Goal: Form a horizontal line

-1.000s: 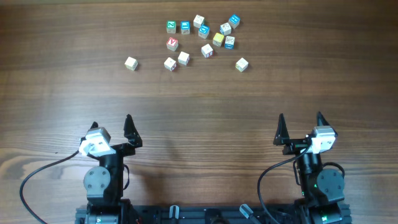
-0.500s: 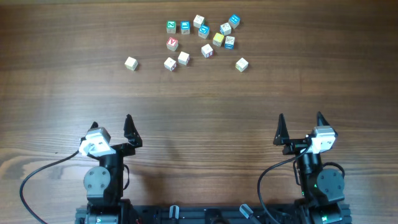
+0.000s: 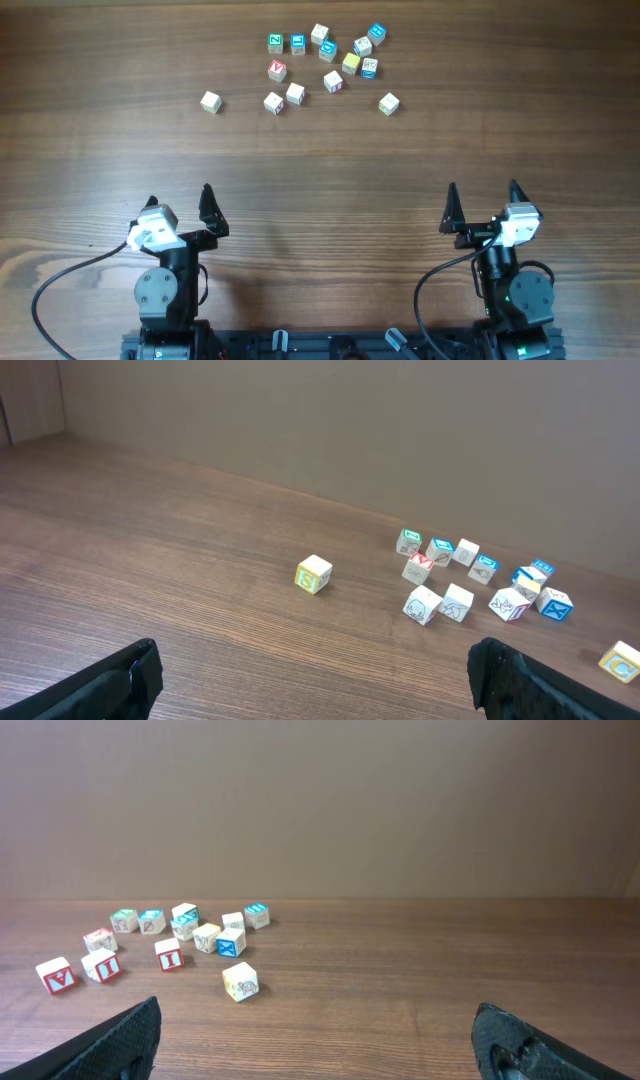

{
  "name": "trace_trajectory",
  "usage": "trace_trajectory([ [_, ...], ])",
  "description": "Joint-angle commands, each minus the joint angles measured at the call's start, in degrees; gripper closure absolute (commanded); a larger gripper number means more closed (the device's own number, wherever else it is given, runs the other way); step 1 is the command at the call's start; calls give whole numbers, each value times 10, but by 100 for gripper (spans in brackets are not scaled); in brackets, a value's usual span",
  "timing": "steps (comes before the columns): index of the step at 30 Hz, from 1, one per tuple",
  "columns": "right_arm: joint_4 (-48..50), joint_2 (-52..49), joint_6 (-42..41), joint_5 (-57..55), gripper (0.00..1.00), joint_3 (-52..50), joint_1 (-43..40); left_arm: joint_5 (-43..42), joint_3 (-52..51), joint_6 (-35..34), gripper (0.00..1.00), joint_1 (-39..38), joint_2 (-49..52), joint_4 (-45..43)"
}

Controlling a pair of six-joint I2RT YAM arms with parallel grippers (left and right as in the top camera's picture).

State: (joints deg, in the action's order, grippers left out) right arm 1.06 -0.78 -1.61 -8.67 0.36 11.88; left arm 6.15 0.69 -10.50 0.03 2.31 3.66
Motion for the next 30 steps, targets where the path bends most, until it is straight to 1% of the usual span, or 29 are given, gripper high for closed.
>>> trace_trajectory([
  [1, 2, 1, 5, -8, 0, 0, -3, -5, -3, 11, 0, -3, 1, -1],
  [5, 2, 1, 5, -8, 0, -1, -3, -16, -3, 12, 0, -3, 1, -9],
  [7, 2, 1, 5, -8, 0, -1, -3, -42, 5, 12, 0, -3, 1, -20],
  [9, 2, 1, 5, -8, 0, -1, -3, -76, 59, 11, 0, -3, 1, 7],
  [12, 2, 1, 5, -8, 0, -1, -3, -76, 153, 11, 0, -3, 11, 60],
  [13, 2, 1, 5, -8, 0, -1, -3, -76, 209, 11, 0, -3, 29, 89],
  [15, 2, 1, 5, -8, 0, 0, -3, -77, 283, 11, 0, -3, 64, 125],
  [19, 2, 1, 5, -8, 0, -1, -3, -81, 514, 11, 0, -3, 215, 240],
  [21, 2, 1, 5, -8, 0, -1, -3, -81, 674, 11, 0, -3, 327, 343],
  [22, 2, 1, 5, -8, 0, -1, -3, -81, 715, 11, 0, -3, 356, 372],
  [25, 2, 1, 5, -8, 0, 0, -3, -81, 906, 14, 0, -3, 498, 501],
  [27, 2, 1, 5, -8, 0, 0, -3, -81, 1007, 33, 0, -3, 584, 560],
  [30, 2, 1, 5, -8, 0, 0, -3, -81, 1108, 40, 0, -3, 697, 624],
])
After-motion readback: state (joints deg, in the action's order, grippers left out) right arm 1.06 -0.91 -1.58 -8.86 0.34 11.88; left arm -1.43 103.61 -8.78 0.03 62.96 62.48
